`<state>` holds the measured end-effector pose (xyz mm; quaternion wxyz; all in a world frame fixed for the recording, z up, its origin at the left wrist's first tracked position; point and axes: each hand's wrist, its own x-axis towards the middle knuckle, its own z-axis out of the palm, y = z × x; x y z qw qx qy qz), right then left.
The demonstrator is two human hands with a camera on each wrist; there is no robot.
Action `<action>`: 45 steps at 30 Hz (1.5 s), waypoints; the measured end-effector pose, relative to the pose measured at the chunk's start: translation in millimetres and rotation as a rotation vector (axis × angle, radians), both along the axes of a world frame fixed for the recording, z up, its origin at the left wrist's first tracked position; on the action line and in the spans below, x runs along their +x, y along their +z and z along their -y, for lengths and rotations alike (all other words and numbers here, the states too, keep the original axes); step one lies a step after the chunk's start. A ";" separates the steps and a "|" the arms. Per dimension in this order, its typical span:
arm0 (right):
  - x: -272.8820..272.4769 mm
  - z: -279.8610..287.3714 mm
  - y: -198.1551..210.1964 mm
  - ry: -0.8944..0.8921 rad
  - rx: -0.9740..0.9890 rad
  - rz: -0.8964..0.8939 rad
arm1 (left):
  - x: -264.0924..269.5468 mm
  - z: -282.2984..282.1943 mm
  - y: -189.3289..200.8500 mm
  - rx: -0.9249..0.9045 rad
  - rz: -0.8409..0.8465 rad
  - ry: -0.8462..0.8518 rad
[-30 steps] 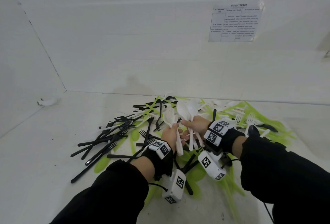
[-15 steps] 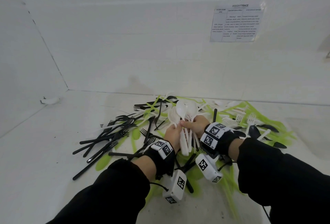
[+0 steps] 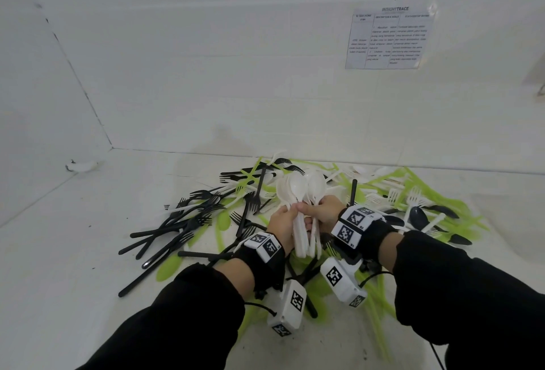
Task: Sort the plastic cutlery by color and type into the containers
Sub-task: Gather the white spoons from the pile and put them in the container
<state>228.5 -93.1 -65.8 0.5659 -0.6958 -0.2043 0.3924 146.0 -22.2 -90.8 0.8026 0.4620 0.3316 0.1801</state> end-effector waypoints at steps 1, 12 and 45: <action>-0.3 -0.1 0.2 0.000 0.014 -0.037 | -0.5 -0.5 -0.5 0.005 -0.004 0.006; 3.1 -1.7 -5.0 -0.027 -0.065 0.027 | 1.7 -0.7 -4.1 0.016 -0.011 -0.026; -6.5 1.3 -4.9 -0.060 -0.106 0.418 | 6.9 -4.0 -13.7 0.254 -0.159 0.026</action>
